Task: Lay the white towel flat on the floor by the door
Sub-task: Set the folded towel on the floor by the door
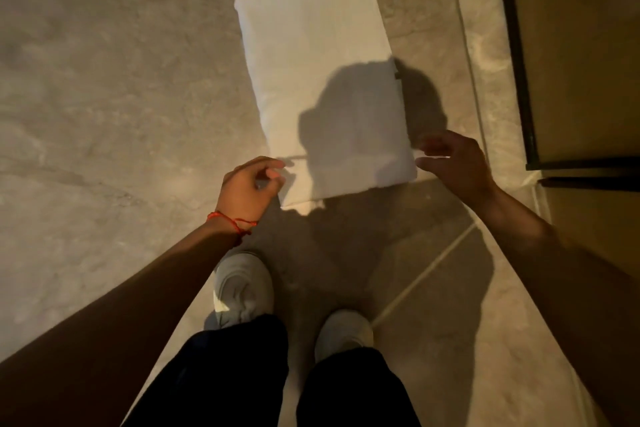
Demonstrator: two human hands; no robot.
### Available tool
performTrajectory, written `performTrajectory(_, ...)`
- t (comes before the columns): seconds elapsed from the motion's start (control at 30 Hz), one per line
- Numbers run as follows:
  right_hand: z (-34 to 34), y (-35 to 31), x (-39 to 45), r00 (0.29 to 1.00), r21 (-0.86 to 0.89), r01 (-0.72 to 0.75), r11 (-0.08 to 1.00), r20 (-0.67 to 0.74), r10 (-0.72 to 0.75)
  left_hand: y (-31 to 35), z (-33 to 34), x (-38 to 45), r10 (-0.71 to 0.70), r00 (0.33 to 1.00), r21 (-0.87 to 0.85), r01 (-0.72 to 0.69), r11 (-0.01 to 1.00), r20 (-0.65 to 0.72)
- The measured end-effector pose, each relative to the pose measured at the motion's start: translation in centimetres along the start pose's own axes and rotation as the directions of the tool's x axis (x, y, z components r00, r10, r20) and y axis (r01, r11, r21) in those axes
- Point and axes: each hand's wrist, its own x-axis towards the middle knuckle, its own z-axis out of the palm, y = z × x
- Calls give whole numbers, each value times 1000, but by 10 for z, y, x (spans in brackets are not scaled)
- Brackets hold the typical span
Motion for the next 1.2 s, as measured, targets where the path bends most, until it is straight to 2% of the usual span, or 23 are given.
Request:
performTrajectory(0.1, -9, -14, -24, 997, 37, -57, 998, -44, 59, 23, -17, -16, -8, 998, 98, 1, 995, 69)
performTrajectory(0.2, -16, -37, -53, 990, 66, -103, 992, -88, 109, 57, -43, -27, 62, 981, 272, -111, 956, 184)
performTrajectory(0.3, -25, -65, -80, 985, 56, -52, 997, -163, 61, 98, -72, -27, 135, 945, 433, -260, 863, 299)
performTrajectory(0.4, -33, -93, -99, 971, 35, 7, 999, -239, 2, 129, -99, -10, 260, 892, 497, -426, 756, 369)
performTrajectory(0.53, -41, -114, -105, 948, 109, -83, 991, -299, 112, 151, -115, 31, 371, 806, 547, -587, 597, 461)
performTrajectory(0.6, -35, -118, -102, 932, 67, -169, 983, -313, 182, 161, -119, 57, 370, 769, 544, -634, 550, 522)
performTrajectory(0.7, -30, -135, -93, 881, 105, -332, 937, -321, 348, 182, -131, 103, 429, 620, 486, -783, 388, 657)
performTrajectory(0.77, -22, -147, -90, 827, 140, -412, 901, -357, 434, 197, -143, 136, 420, 552, 429, -831, 355, 720)
performTrajectory(0.8, -19, -152, -90, 804, 150, -423, 894, -392, 447, 205, -148, 151, 397, 530, 414, -843, 344, 749)
performTrajectory(0.93, -12, -173, -82, 695, 297, -455, 839, -471, 544, 235, -163, 208, 375, 389, 354, -921, 161, 842)
performTrajectory(1.03, -4, -176, -82, 621, 312, -452, 836, -563, 546, 247, -161, 235, 370, 305, 306, -950, 59, 878)
performTrajectory(1.13, 9, -170, -83, 573, 359, -477, 802, -565, 594, 251, -145, 251, 361, 254, 257, -966, 42, 897)
performTrajectory(1.2, 22, -160, -80, 552, 389, -508, 769, -539, 637, 243, -129, 260, 416, 202, 214, -977, 19, 887)
